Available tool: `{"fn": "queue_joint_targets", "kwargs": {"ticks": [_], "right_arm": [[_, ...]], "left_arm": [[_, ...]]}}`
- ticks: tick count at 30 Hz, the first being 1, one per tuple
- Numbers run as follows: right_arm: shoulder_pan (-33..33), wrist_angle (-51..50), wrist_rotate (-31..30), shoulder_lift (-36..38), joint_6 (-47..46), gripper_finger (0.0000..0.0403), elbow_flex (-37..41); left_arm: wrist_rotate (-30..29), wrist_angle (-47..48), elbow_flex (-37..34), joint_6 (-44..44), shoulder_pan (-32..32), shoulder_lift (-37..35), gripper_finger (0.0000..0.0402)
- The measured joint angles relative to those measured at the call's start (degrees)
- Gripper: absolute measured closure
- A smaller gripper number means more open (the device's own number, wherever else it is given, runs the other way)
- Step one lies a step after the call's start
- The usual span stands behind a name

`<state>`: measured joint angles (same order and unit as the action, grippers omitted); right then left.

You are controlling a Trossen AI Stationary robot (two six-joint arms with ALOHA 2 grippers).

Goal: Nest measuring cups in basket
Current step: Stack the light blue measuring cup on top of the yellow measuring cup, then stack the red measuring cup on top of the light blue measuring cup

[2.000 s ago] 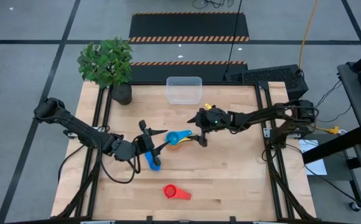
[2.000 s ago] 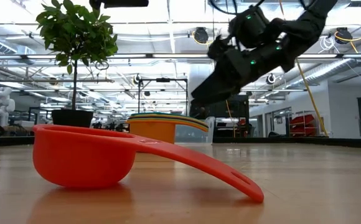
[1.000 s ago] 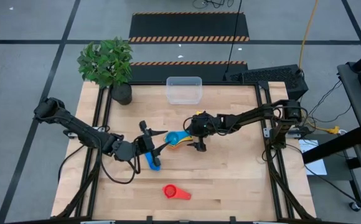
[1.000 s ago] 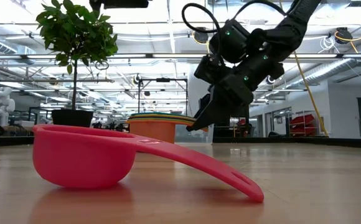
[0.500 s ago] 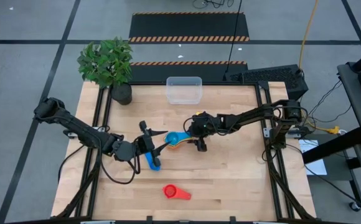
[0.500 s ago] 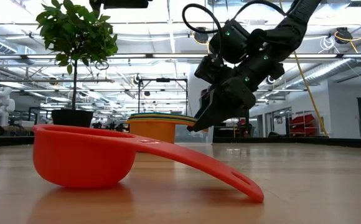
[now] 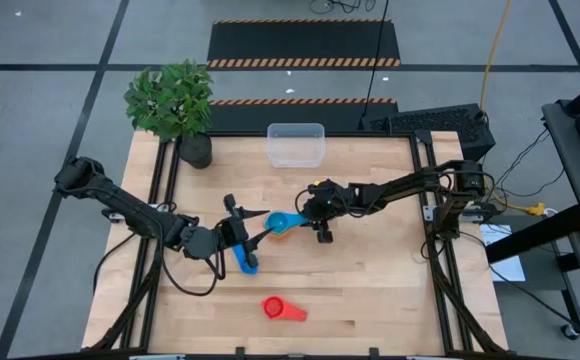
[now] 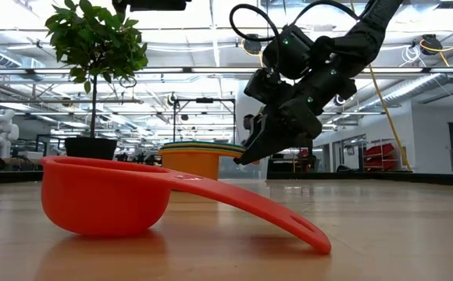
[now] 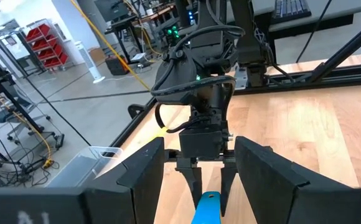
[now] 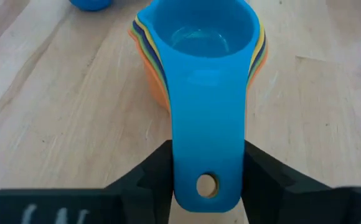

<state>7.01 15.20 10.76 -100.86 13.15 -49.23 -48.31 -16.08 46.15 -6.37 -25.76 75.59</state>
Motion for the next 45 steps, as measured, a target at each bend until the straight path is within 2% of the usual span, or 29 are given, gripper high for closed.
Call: {"fn": "queue_joint_targets", "kwargs": {"ticks": [3,5,12,17,21,28,39,45], "right_arm": [[0.0,0.0,-0.1,0.0,-0.3,0.0276,0.0],[0.0,0.0,-0.1,0.0,-0.5,0.0262,0.0],[-0.1,-1.6,-3.2,3.7,-3.5,0.0159,0.0],[-1.4,-6.0,-3.2,10.4,-4.7,0.0118,0.0],[-3.0,-7.4,-3.3,15.2,-6.5,0.0111,0.0],[-8.2,-7.7,-5.0,19.9,-9.7,0.0111,0.0],[-18.7,-10.5,-18.4,19.1,-16.3,0.0110,0.0],[-24.6,-11.2,-18.3,19.1,-24.4,0.0110,0.0]], "left_arm": [[0.0,0.0,0.0,0.0,0.0,0.0,0.0204],[0.0,0.0,0.0,0.0,0.0,0.0,0.0204],[0.0,0.0,0.0,0.6,-0.1,0.0,0.0204],[0.4,-1.4,0.2,2.6,-1.0,0.0,0.0204],[2.1,2.8,2.9,5.0,-2.1,0.0,0.0204],[8.1,17.9,10.4,11.6,-3.8,3.3,0.0204],[13.7,29.0,26.1,8.5,-7.5,18.1,0.0204],[15.0,36.3,34.4,11.1,-10.8,25.6,0.0204]]}}
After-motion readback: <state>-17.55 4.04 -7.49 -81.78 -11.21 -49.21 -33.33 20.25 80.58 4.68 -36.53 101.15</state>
